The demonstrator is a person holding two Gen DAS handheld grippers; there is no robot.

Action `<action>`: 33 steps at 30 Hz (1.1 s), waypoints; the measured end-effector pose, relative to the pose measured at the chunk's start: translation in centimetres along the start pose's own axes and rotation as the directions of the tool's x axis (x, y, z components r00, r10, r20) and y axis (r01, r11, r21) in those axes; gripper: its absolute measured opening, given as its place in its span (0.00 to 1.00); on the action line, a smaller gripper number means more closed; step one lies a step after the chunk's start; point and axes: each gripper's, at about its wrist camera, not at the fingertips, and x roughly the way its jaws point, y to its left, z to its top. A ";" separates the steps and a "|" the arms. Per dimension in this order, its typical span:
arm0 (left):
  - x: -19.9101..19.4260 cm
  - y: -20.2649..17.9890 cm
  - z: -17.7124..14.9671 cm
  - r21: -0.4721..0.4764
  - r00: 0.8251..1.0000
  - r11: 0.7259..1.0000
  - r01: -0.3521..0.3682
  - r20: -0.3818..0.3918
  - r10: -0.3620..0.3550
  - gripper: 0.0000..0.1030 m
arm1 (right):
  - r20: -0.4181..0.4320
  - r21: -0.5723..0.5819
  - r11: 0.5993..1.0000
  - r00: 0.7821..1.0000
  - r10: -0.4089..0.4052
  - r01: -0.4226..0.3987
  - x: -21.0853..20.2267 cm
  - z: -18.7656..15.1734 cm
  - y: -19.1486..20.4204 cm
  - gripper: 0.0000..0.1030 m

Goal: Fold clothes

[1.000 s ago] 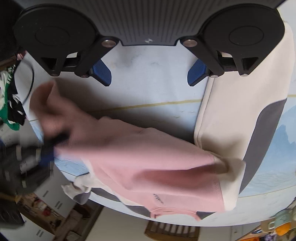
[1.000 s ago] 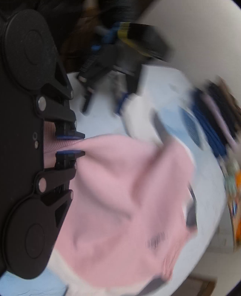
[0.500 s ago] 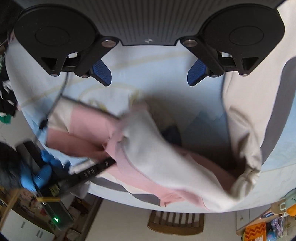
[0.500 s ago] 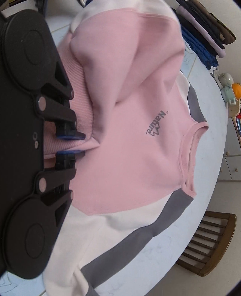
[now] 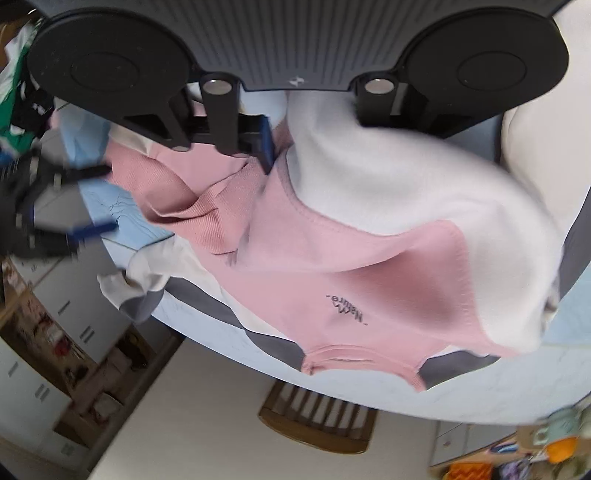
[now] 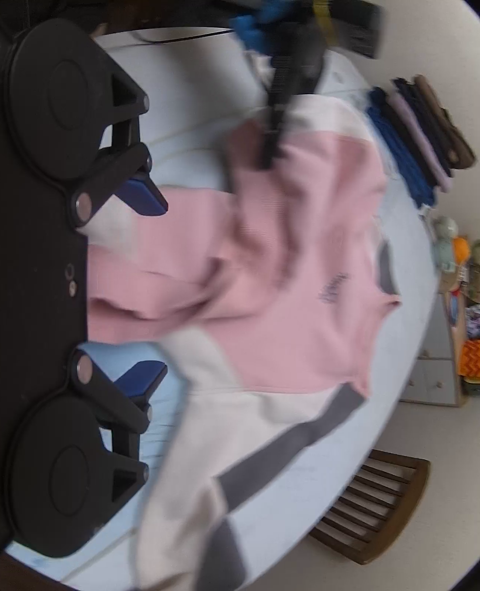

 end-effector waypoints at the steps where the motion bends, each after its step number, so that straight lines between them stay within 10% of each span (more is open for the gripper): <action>1: -0.6 -0.1 -0.2 -0.013 1.000 1.000 0.006 -0.001 -0.006 0.15 | -0.017 0.006 1.000 1.000 0.002 -0.002 0.4 -0.7 0.0 1.00; 9: -6.7 2.3 -3.7 -0.093 0.996 0.995 0.033 -0.074 -0.040 0.13 | -0.004 0.158 0.987 1.000 0.026 -0.025 3.0 -3.2 -0.4 1.00; 18: -7.3 6.6 -7.0 -0.010 0.952 0.991 0.133 -0.278 -0.130 0.13 | 0.056 -0.064 0.991 0.992 -0.115 0.119 -2.0 -5.3 7.6 1.00; 22: -7.0 7.3 -8.1 0.056 0.918 0.979 0.197 -0.362 -0.164 0.13 | 0.023 -0.266 0.933 0.970 -0.244 0.241 -4.1 -7.8 13.3 1.00; 26: -6.9 6.9 -9.7 0.112 0.900 0.965 0.236 -0.399 -0.174 0.14 | -0.031 -0.234 0.929 0.953 -0.301 0.286 -3.1 -9.2 15.3 1.00; 29: -7.4 7.0 -10.4 0.144 0.903 0.960 0.240 -0.397 -0.167 0.30 | -0.076 -0.160 0.942 0.948 -0.310 0.296 -1.7 -8.6 15.5 1.00; 31: -8.6 7.5 -10.6 0.165 0.911 0.960 0.226 -0.385 -0.149 0.69 | -0.100 -0.128 0.951 0.951 -0.294 0.280 -1.7 -7.6 15.4 1.00; 33: -10.3 8.2 -10.7 0.183 0.924 0.961 0.208 -0.359 -0.131 0.78 | -0.097 -0.100 0.965 0.963 -0.250 0.241 -2.7 -6.4 15.5 1.00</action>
